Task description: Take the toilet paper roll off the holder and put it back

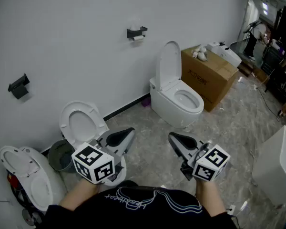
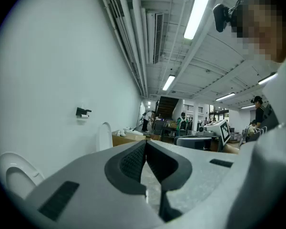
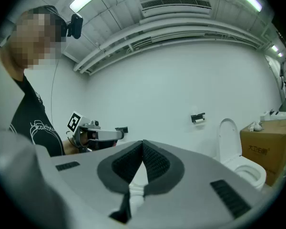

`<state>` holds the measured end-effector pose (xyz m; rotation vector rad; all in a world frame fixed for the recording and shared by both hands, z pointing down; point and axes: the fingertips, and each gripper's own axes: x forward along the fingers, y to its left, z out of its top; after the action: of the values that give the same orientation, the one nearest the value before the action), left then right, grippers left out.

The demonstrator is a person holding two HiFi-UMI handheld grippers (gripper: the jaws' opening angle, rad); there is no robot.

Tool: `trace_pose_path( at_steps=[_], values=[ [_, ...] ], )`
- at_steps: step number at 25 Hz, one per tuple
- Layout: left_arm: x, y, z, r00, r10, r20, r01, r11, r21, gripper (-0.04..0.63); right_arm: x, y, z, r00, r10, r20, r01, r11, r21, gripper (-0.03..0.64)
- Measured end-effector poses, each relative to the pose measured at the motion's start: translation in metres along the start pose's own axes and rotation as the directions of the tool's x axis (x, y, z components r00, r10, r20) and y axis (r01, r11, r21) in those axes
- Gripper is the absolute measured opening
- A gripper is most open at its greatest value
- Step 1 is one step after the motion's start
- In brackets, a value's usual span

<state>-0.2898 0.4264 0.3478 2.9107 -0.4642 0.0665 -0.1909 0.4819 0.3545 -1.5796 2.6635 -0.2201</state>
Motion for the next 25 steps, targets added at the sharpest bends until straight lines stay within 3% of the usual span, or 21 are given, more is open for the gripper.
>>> trace_pose_path(
  at_steps=[8,12,13,15,19,22,25],
  values=[
    [0.012,-0.006,0.001,1.0,-0.008,0.0,0.008,1.0,-0.002,0.006,-0.014,-0.011,0.0,1.0,-0.008,0.012,0.008,1.0,0.029,0.003],
    [0.011,0.001,0.007,0.999,0.032,0.031,-0.032,0.999,0.014,0.008,-0.021,-0.022,-0.001,0.999,-0.041,0.027,0.04,0.998,0.05,0.003],
    [0.01,0.002,0.008,0.999,0.033,0.036,-0.034,0.999,0.017,0.02,-0.023,-0.024,-0.001,0.998,-0.047,0.037,0.045,0.997,0.057,0.003],
    [0.011,0.004,0.01,1.0,0.015,0.027,-0.016,1.0,0.019,0.161,-0.025,-0.028,0.0,0.997,-0.059,0.051,0.055,0.996,0.068,0.003],
    [0.017,0.013,0.017,0.999,0.002,0.039,-0.002,1.0,0.0,0.222,-0.025,-0.038,-0.005,0.995,-0.09,0.041,0.087,0.994,0.071,0.002],
    [0.024,0.024,0.023,0.998,0.015,0.056,-0.017,0.999,0.029,0.285,-0.021,-0.047,-0.01,0.994,-0.106,0.03,0.103,0.991,0.081,0.002],
    [0.032,0.041,0.027,0.997,0.036,0.073,-0.039,0.998,0.043,0.305,-0.016,-0.058,-0.015,0.993,-0.116,0.025,0.113,0.99,0.086,0.003]
  ],
)
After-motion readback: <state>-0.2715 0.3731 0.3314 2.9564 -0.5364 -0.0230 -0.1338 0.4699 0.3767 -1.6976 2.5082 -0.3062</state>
